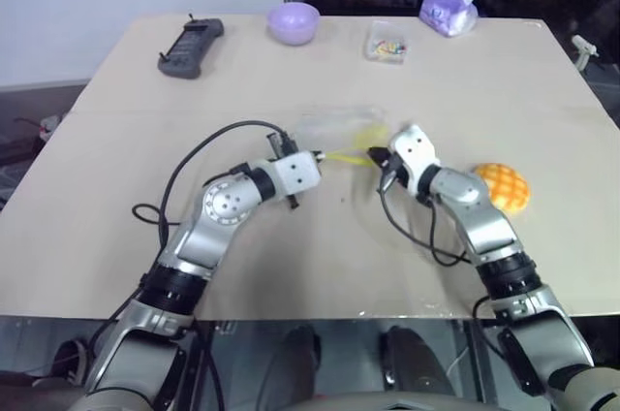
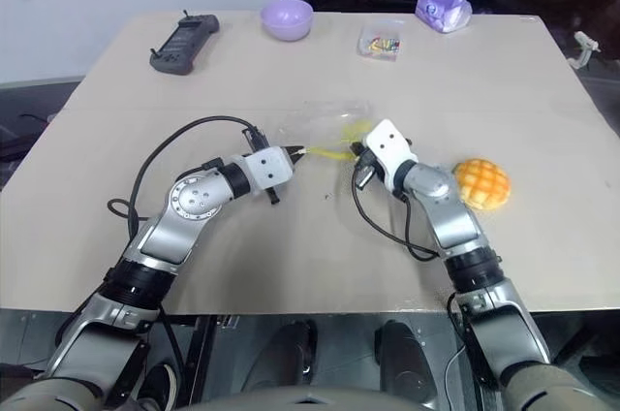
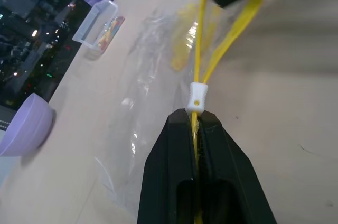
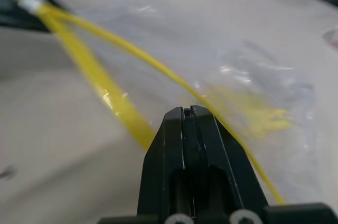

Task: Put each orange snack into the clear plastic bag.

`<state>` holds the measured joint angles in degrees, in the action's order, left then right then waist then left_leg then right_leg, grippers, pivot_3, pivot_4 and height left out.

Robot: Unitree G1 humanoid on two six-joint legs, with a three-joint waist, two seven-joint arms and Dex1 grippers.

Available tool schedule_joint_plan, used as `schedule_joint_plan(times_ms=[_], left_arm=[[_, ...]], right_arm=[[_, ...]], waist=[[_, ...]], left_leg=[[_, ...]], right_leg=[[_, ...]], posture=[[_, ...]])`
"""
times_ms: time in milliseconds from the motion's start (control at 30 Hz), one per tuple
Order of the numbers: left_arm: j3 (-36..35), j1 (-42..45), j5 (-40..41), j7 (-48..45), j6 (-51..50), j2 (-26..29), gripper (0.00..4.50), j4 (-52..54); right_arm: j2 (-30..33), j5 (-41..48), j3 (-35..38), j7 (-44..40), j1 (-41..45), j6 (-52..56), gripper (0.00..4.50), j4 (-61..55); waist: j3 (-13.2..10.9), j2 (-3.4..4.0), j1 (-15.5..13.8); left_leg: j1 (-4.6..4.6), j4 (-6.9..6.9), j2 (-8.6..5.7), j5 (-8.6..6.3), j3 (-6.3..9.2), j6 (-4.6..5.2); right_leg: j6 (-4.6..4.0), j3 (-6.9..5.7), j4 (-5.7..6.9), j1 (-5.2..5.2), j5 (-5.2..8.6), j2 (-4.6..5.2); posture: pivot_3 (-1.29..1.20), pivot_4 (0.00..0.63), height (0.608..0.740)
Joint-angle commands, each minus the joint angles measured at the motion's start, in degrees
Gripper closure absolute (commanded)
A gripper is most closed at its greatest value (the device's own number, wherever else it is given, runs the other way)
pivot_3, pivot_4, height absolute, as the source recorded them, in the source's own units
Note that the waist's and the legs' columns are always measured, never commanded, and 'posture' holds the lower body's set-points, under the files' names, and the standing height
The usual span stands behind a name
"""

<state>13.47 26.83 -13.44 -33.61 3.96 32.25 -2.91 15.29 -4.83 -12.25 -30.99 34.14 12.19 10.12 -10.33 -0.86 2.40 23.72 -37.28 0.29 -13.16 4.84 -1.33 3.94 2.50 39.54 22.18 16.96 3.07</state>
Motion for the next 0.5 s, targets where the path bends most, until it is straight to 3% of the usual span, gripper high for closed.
schedule_joint_plan(times_ms=[33,100,167,233,333,500], left_arm=[[-0.29,0.93,0.23,-0.42,1.01,-0.59,4.5,1.86],[0.14,1.34,0.03,-0.41,1.2,-1.25,4.5,1.43],[0.2,1.92,-0.26,-0.2,1.28,-1.89,4.5,1.0],[0.15,2.28,-0.42,-0.07,1.27,-2.33,4.5,0.77],[0.21,2.64,-0.62,0.11,1.06,-2.98,4.5,0.69],[-0.06,2.7,-1.1,0.66,0.83,-3.59,4.5,0.47]], right_arm=[[-0.79,-4.12,-2.57,2.45,4.7,-4.66,4.46,4.62],[-0.15,-8.89,-6.05,3.75,7.1,-8.39,4.46,8.27],[0.67,-13.05,-9.2,4.67,8.67,-11.99,3.97,11.32],[0.78,-14.98,-10.37,5.6,9.64,-14.04,3.28,13.5],[0.91,-17.89,-11.51,7.7,11.17,-16.41,1.68,16.74],[1.96,-21.68,-12.06,10.76,12.26,-19.3,0.06,18.71]], waist=[[0.0,0.0,0.02],[0.0,0.0,0.14],[0.0,0.0,0.1],[0.0,0.0,0.1],[0.0,0.0,0.07],[0.0,0.0,0.08]], left_leg=[[0.0,-0.03,0.0,0.0,-0.01,0.0],[-0.01,-0.05,-0.01,0.0,-0.03,0.0],[0.0,-0.05,-0.01,0.0,-0.05,0.0],[0.01,-0.05,0.0,0.01,-0.04,-0.01],[0.02,-0.06,-0.01,0.01,-0.06,-0.01],[0.03,-0.07,-0.01,0.02,-0.09,-0.03]], right_leg=[[0.0,0.0,0.03,0.0,0.0,0.0],[0.0,0.02,0.08,0.02,0.0,0.0],[0.0,0.06,0.17,0.1,0.0,0.0],[0.0,0.06,0.2,0.13,0.0,-0.01],[0.0,0.08,0.2,0.14,0.0,-0.01],[-0.01,0.12,0.24,0.2,0.0,-0.01]], posture=[[0.0,0.15,0.736],[0.0,0.15,0.736],[0.0,0.15,0.736],[0.0,0.15,0.736],[0.0,0.15,0.736],[0.0,0.15,0.736]])
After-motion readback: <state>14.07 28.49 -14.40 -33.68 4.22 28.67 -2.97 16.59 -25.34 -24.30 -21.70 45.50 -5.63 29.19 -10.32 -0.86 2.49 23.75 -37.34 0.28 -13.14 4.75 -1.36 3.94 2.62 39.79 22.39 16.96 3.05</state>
